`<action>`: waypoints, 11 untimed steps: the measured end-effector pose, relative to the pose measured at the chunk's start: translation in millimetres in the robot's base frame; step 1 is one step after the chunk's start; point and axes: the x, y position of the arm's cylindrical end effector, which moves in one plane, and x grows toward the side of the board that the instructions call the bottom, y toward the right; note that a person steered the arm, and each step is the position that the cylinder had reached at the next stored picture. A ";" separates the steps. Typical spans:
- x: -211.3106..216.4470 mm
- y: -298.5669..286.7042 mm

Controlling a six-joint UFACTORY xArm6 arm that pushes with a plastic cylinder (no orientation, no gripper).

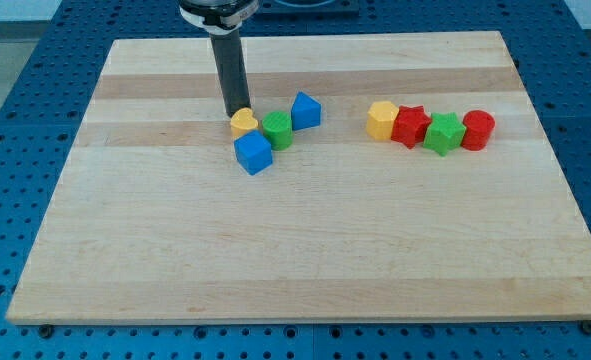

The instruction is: Push the red circle down a bit

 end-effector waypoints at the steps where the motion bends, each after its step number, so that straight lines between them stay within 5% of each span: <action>1: 0.0 0.0; 3: 0.5 0.3; 5: -47.3 29.9; 9: -55.5 230.0; 11: -14.4 292.7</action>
